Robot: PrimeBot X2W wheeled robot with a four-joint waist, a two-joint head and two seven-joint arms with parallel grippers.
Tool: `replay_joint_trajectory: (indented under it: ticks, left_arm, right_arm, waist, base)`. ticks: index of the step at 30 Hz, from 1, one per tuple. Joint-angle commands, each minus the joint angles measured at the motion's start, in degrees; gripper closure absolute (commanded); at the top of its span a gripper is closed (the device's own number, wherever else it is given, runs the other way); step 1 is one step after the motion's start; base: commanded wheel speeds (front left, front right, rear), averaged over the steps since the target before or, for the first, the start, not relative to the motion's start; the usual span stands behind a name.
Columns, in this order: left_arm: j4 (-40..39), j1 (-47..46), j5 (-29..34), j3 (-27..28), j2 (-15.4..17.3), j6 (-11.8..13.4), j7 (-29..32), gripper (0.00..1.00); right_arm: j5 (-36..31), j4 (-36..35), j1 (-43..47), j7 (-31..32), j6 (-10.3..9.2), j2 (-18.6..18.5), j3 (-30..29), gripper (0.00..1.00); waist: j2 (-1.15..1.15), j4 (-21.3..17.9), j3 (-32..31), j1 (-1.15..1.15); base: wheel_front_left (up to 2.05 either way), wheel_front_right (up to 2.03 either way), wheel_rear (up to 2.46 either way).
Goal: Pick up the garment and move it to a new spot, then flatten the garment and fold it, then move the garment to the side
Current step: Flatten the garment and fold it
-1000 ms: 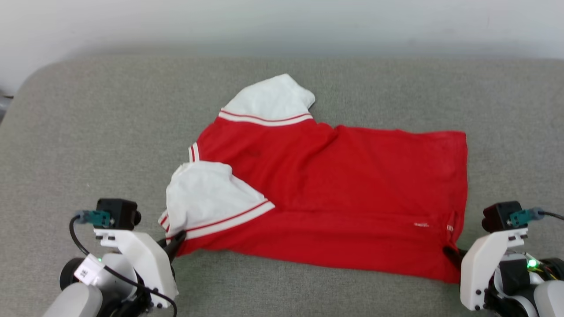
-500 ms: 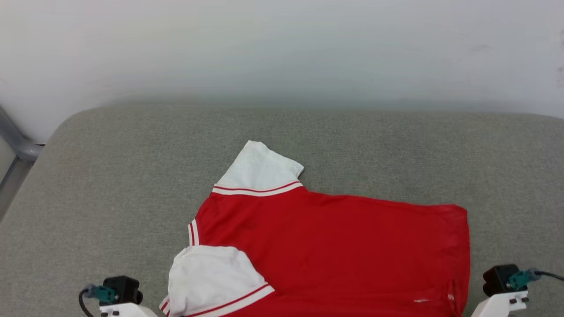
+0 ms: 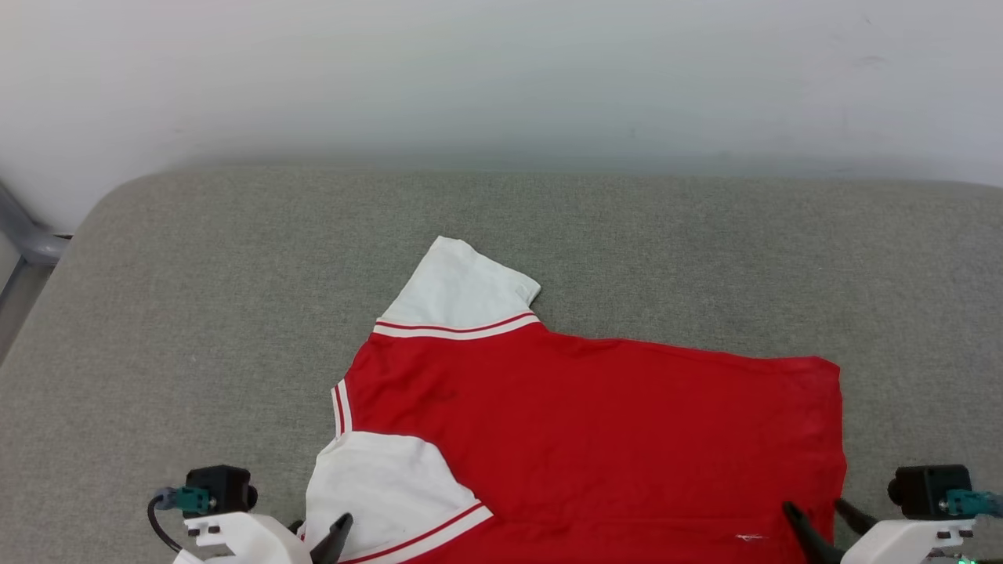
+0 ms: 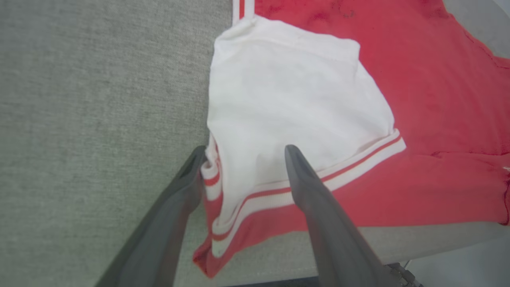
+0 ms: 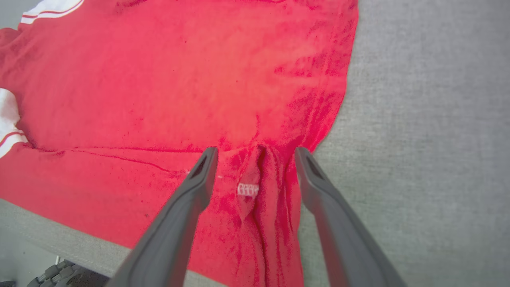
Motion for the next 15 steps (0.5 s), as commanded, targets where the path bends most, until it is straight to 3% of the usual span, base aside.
replay_joint_trajectory:
  ticks: [1,7,15]
  left_arm:
    - [0.0,-1.3,0.5,0.5,-0.1,-0.3,-1.4,0.00]
    - [-2.2,-4.1,4.6,2.4,-0.5,-0.2,-10.3,0.00]
    - [-4.7,-9.1,11.7,3.8,-1.4,-0.8,-24.1,0.00]
  right_arm:
    - [-1.0,-1.0,-0.9,-3.0,-0.05,-0.4,0.3,0.00]
    - [-4.3,-3.7,-2.5,-15.2,-0.05,1.3,-1.6,0.00]
    - [-8.8,-8.8,-6.0,-22.2,-0.04,3.8,-2.9,0.00]
  waist:
    - [0.00,0.0,-0.2,0.00]
    - [0.00,-0.5,-0.9,0.00]
    - [0.00,-2.8,3.2,0.00]
  base:
    - [0.00,0.00,0.00]
    - [0.00,0.00,0.00]
    - [0.00,0.00,0.00]
